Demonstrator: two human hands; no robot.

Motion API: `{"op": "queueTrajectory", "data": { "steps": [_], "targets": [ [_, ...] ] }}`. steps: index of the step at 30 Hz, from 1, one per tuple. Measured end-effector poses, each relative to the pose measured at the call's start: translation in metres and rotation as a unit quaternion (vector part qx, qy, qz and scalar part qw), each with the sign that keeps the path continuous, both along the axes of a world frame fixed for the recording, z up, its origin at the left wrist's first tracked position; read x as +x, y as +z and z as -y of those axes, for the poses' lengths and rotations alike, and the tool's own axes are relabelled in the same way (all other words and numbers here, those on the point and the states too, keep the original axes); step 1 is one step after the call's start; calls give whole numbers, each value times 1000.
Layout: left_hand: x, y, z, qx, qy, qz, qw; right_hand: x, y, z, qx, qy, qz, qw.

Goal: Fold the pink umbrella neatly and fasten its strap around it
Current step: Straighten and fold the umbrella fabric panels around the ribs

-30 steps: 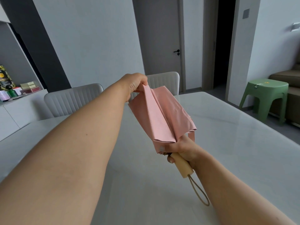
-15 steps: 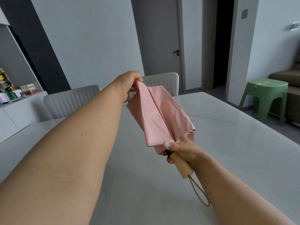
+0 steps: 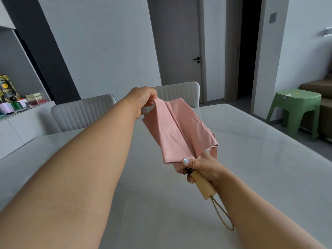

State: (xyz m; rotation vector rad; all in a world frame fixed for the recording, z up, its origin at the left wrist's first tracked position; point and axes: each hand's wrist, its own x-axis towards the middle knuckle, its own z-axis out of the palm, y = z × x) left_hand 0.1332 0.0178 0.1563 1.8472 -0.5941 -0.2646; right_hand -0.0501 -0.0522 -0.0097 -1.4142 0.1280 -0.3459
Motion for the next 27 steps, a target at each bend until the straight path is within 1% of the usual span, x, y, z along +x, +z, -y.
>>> {"op": "queueTrajectory", "data": {
  "steps": [4,7,11,13,17,22,25,27],
  "targets": [
    [-8,-11,5,-16,30,17,999,0,0,1,-14,-21,-12,1000],
    [-6,-23,9,-4,47,55,997,-1,0,-1,-13,-39,-5,999],
    [5,-41,11,-51,89,67,992,-3,3,-2,31,-63,33,997],
    [3,-49,11,-58,123,84,987,-4,5,-2,47,-71,40,996],
    [-5,-68,11,-47,185,121,974,-4,6,-4,58,-64,36,996],
    [-6,-74,12,-16,194,127,973,-1,3,-4,61,-72,16,995],
    [-10,-70,11,6,210,142,967,0,2,-3,39,-83,-4,996],
    [-21,-66,13,42,232,182,955,0,1,-3,15,-88,-13,996]
  ]
}}
